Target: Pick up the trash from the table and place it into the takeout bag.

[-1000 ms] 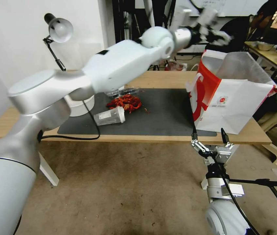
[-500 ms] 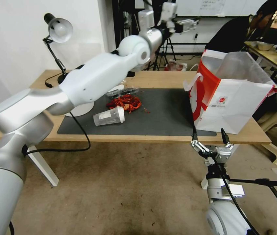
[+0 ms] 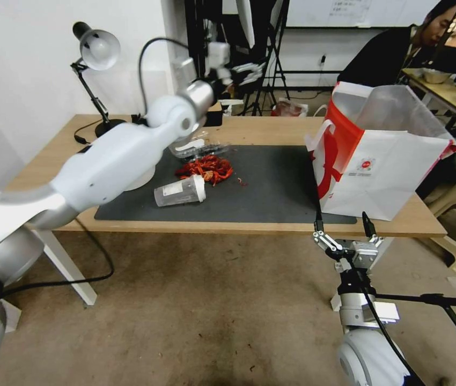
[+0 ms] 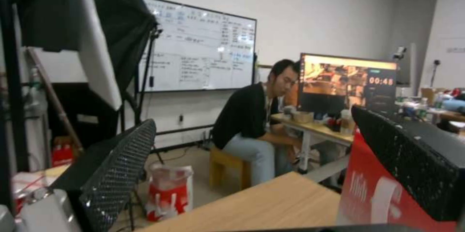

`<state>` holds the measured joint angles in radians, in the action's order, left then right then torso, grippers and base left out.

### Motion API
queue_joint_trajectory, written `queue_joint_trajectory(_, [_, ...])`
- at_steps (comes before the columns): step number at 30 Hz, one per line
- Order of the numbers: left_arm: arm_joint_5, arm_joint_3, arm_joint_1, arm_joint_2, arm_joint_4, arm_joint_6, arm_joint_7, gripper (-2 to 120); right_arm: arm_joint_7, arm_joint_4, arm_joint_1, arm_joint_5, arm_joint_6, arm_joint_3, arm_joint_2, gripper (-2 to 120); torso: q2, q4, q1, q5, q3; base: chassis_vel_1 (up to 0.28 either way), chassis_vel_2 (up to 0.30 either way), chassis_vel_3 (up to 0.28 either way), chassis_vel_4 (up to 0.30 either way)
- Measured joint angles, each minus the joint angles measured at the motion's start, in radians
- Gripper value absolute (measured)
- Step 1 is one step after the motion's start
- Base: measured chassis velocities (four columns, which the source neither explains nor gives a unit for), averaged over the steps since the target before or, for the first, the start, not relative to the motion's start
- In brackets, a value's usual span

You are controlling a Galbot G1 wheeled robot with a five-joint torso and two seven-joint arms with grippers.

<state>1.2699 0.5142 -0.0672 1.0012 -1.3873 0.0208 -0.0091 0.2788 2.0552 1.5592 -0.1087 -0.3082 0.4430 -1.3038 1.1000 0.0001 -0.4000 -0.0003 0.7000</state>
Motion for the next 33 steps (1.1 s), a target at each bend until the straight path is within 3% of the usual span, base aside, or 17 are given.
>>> queue_joint_trajectory(10, [-0.081,-0.157,0.186,-0.145,-0.137,0.0,0.0,100,0.002,-0.005,0.004,0.007,0.003,0.002,0.003,100,0.0,-0.0002,0.0,0.0,0.0,0.0,0.0,0.0,0.0])
queue_joint_trajectory(15, [-0.113,-0.229,0.262,-0.177,-0.182,0.001,-0.008,100,0.003,-0.009,0.004,0.012,0.003,-0.001,-0.001,100,0.0,-0.0003,0.0,0.0002,0.0,0.0,0.0,0.0,0.0])
queue_joint_trajectory(23, [-0.198,-0.411,0.514,-0.253,-0.309,-0.002,-0.022,100,0.006,-0.016,0.004,0.017,0.005,-0.006,0.001,100,0.0,-0.0001,0.0,0.0,0.0,0.0,0.0,0.0,0.0])
queue_joint_trajectory(25, [-0.198,-0.411,0.514,-0.253,-0.309,-0.002,-0.022,100,0.006,-0.016,0.004,0.017,0.005,-0.006,0.001,100,0.0,-0.0001,0.0,0.0,0.0,0.0,0.0,0.0,0.0])
queue_joint_trajectory(26, [-0.214,-0.443,0.564,-0.265,-0.336,-0.002,-0.029,100,0.006,-0.016,0.003,0.017,0.006,-0.008,0.002,100,0.0,0.0,0.0,0.0002,0.0,0.0,0.0,0.0,0.0])
queue_joint_trajectory(28, [-0.298,-0.599,0.787,-0.281,-0.459,-0.008,-0.089,100,0.007,-0.017,0.004,0.023,0.01,-0.013,0.002,100,0.0,-0.0004,0.0,0.0006,0.0,0.0,0.0,0.0,0.0])
queue_joint_trajectory(33, [-0.341,-0.666,0.893,-0.285,-0.492,0.007,-0.103,100,0.007,-0.015,0.007,0.024,0.011,-0.013,0.003,100,0.0,-0.0001,0.0,0.0002,0.0,0.0,0.0,0.0,0.0])
